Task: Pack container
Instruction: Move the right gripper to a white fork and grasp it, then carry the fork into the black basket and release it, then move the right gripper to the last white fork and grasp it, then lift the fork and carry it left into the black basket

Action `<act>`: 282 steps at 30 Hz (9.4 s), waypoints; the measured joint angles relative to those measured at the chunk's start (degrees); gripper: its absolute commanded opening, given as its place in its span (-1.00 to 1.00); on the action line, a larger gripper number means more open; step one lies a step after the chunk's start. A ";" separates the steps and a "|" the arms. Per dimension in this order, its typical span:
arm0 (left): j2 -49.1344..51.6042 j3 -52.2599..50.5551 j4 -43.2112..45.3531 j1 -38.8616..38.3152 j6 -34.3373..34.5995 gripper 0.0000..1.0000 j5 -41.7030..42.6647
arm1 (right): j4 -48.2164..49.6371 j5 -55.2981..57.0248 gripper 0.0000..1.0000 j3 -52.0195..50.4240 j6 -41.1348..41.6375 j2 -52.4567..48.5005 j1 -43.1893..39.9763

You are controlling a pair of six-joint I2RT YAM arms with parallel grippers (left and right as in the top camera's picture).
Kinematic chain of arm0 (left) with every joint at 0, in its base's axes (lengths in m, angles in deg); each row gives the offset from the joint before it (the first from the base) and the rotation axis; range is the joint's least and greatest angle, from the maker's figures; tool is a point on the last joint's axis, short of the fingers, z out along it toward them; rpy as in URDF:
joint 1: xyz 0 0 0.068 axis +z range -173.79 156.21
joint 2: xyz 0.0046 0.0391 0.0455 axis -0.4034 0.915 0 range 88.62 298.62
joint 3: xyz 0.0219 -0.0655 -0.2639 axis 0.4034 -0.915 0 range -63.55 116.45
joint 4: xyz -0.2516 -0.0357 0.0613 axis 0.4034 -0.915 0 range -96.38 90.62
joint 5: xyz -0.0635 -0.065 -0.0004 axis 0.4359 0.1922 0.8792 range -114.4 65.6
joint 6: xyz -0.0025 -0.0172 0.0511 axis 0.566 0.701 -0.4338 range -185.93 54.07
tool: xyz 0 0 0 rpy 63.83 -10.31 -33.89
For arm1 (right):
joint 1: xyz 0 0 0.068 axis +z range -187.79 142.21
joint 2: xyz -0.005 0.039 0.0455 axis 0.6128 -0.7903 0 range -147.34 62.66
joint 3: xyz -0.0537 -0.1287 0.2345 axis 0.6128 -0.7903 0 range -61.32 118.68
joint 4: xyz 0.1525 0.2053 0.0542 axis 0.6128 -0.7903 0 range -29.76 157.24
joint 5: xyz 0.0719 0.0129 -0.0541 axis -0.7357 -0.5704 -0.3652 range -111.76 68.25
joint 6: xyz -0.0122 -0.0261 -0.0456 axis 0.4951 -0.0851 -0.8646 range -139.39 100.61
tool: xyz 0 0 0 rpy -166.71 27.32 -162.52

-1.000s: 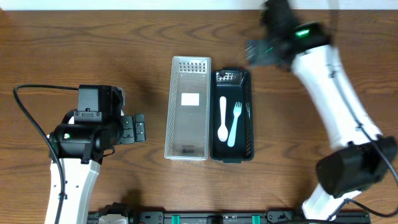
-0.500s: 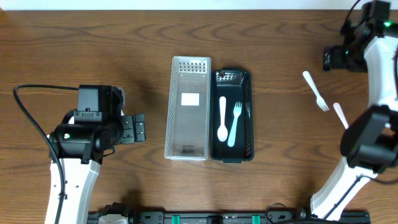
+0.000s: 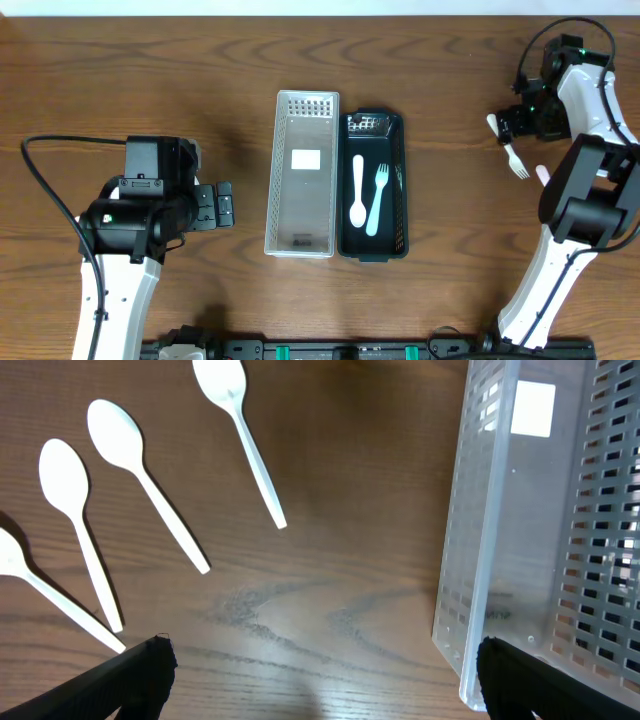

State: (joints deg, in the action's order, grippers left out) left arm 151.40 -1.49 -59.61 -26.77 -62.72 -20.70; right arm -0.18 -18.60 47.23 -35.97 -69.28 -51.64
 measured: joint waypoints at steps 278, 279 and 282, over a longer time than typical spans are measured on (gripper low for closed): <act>1.79 0.00 0.74 0.00 0.00 0.96 0.00 | 16.46 -1.95 -0.97 -34.14 12.44 26.12 0.55; 1.79 0.00 0.72 0.00 0.00 0.96 0.00 | 15.72 -1.88 -0.98 -33.44 12.81 28.79 2.25; 1.79 0.00 0.72 0.00 0.00 0.96 0.00 | 15.76 -1.79 -0.98 -30.82 15.37 37.90 9.20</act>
State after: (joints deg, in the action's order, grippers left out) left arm 153.20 -1.49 -58.89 -26.77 -62.72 -20.70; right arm 15.58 -20.39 16.42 -20.60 -31.38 -42.43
